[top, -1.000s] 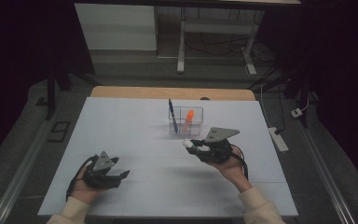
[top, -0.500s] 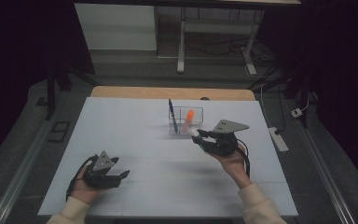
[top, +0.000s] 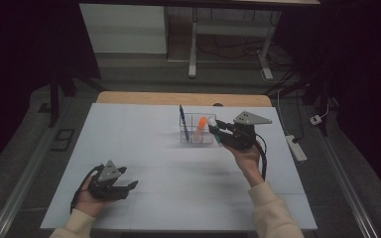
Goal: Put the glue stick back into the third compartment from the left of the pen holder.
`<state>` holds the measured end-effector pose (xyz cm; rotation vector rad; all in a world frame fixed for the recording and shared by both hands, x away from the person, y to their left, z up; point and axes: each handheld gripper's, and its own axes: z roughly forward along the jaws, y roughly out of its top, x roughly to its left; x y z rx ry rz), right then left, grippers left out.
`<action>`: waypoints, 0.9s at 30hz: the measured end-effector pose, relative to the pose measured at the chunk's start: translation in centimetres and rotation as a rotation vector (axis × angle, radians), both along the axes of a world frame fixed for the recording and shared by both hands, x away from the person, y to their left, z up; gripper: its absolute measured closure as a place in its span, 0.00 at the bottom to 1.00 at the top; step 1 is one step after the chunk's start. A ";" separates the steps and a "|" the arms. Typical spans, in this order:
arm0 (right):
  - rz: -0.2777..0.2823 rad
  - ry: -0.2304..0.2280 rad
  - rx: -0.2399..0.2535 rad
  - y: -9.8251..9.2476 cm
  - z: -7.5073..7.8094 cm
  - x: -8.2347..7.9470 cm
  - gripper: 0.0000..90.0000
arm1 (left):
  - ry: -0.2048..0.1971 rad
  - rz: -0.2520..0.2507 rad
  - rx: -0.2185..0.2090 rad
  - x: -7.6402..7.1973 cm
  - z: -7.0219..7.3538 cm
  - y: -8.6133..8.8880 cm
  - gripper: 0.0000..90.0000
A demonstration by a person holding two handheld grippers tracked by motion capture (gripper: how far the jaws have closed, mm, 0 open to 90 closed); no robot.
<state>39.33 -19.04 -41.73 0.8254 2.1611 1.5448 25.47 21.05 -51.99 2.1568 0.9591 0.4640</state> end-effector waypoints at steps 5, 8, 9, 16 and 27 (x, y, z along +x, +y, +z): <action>-0.040 0.010 0.017 0.2 0.2 1.3 0.72 | 0.000 0.006 -0.014 0.0 0.0 0.2 0.37; -0.060 0.003 0.020 0.3 0.4 2.0 0.72 | 0.001 0.006 -0.016 0.0 0.0 0.3 0.38; -0.069 -0.002 0.020 0.4 0.6 2.3 0.72 | 0.002 0.003 -0.012 0.1 0.0 0.3 0.38; -0.107 -0.007 0.039 1.1 1.0 3.9 0.72 | 0.003 0.001 -0.012 0.1 0.0 0.3 0.37; -0.147 -0.014 0.026 2.3 0.1 6.2 0.72 | 0.007 -0.002 -0.015 0.1 -0.1 0.4 0.37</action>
